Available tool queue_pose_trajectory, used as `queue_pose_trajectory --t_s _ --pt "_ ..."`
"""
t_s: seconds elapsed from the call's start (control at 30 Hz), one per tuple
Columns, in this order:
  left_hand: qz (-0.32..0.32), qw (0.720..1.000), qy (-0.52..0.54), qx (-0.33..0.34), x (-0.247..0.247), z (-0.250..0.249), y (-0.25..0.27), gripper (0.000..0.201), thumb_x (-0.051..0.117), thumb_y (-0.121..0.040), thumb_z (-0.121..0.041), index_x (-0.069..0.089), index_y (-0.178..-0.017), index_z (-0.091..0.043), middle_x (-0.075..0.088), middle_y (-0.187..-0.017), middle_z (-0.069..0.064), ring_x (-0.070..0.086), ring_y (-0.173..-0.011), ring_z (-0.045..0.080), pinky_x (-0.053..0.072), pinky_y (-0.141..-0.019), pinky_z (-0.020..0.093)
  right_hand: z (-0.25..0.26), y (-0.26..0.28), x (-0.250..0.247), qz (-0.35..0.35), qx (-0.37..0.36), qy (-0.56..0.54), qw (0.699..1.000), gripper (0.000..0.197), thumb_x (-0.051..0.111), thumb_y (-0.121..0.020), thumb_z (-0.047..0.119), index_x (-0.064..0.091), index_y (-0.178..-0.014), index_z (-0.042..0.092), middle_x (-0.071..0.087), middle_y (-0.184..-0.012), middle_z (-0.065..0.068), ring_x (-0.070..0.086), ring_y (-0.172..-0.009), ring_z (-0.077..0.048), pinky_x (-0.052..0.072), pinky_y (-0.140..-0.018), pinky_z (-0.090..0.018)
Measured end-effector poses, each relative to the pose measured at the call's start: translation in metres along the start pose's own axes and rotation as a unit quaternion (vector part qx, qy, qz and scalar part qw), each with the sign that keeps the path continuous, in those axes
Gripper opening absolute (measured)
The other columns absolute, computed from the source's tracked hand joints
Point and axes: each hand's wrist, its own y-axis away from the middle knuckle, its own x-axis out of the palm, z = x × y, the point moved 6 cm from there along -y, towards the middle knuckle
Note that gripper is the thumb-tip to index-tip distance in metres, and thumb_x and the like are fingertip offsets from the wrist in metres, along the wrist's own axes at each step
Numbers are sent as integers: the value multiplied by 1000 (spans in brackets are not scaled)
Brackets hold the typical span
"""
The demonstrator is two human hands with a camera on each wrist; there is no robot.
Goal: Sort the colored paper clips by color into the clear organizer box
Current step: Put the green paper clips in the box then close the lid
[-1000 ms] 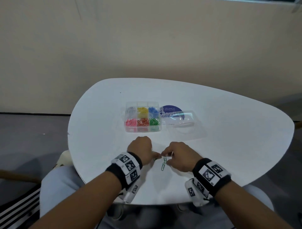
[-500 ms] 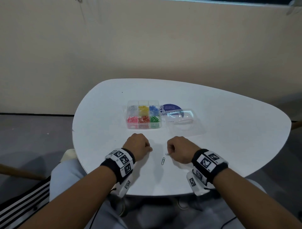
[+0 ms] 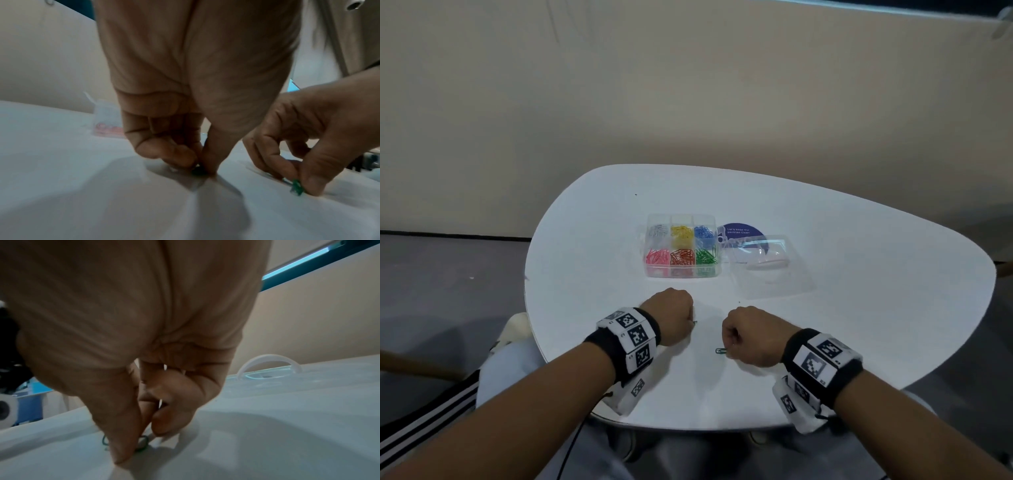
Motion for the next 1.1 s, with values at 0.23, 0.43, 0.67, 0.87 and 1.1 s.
queue_pose_trajectory --t_s 0.23,0.43,0.67,0.87,1.1 --pt "24 997 -56 51 -1 -10 0 3 66 -78 -16 68 -79 -15 70 -85 2 63 -79 20 53 -69 29 19 -4 -6 -37 -38 19 998 13 54 -76 9 58 -70 21 62 -73 5 59 -73 -19 51 -67 -34" --pt "4 997 -41 65 -6 -11 1 12 61 -76 -21 55 -66 -23 66 -77 -4 58 -70 18 41 -59 23 1 -56 -93 -225 25 -191 955 13 63 -79 2 63 -75 14 64 -76 4 59 -70 -11 52 -66 -27" --pt "-1 998 3 66 -8 -14 7 9 66 -71 -23 57 -67 -24 66 -74 -8 52 -65 11 40 -59 21 -43 -85 -116 -283 124 -185 933 16 69 -82 18 63 -67 18 66 -75 1 62 -73 -18 48 -67 -27" --pt "-15 994 89 55 -14 -3 3 11 65 -78 -19 72 -85 -23 70 -85 -9 60 -77 7 47 -71 20 -77 -53 -105 -247 205 -64 945 11 58 -85 18 68 -81 17 70 -90 -3 61 -82 -23 46 -68 -28" --pt "-103 967 232 0 -17 20 7 11 68 -83 -18 77 -90 -20 73 -86 -9 62 -76 1 44 -71 9 0 -31 -35 -202 66 -104 972 9 68 -83 26 75 -88 24 71 -93 6 63 -86 -13 53 -83 -31"
